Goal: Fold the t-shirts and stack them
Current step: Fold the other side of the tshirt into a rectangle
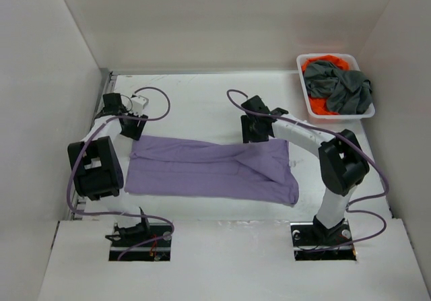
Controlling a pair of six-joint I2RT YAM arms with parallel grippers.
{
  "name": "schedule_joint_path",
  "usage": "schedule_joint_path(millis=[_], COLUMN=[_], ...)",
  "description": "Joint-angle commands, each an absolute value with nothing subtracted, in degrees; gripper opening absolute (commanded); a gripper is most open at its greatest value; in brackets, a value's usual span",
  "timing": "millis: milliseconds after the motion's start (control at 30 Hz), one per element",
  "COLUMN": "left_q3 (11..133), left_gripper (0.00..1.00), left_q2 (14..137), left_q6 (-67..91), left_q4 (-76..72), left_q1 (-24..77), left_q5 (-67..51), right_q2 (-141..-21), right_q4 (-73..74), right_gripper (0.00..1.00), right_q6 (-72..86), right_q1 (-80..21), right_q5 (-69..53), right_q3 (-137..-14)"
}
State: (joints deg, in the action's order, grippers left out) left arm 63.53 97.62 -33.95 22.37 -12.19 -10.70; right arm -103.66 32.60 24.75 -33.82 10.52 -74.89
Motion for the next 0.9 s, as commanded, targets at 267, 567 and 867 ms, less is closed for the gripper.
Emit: schedule_joint_path(millis=[267, 567, 867], left_q3=[66.1, 65.1, 65.1], left_gripper=[0.58, 0.59, 0.59], left_q2=[98.8, 96.9, 96.7], left_q6=[-29.7, -30.1, -30.6], left_q4=[21.1, 21.1, 21.1], left_q1=[-10.0, -10.0, -10.7], left_q5=[-10.6, -10.8, -10.7], right_q2=[-106.6, -106.6, -97.0], right_q4=[32.7, 32.6, 35.9], right_gripper=[0.52, 0.18, 0.0], right_q6=[25.9, 26.2, 31.0], right_q1=[-34.8, -34.6, -39.2], right_q5=[10.5, 9.8, 10.3], right_q3=[-73.7, -73.5, -69.1])
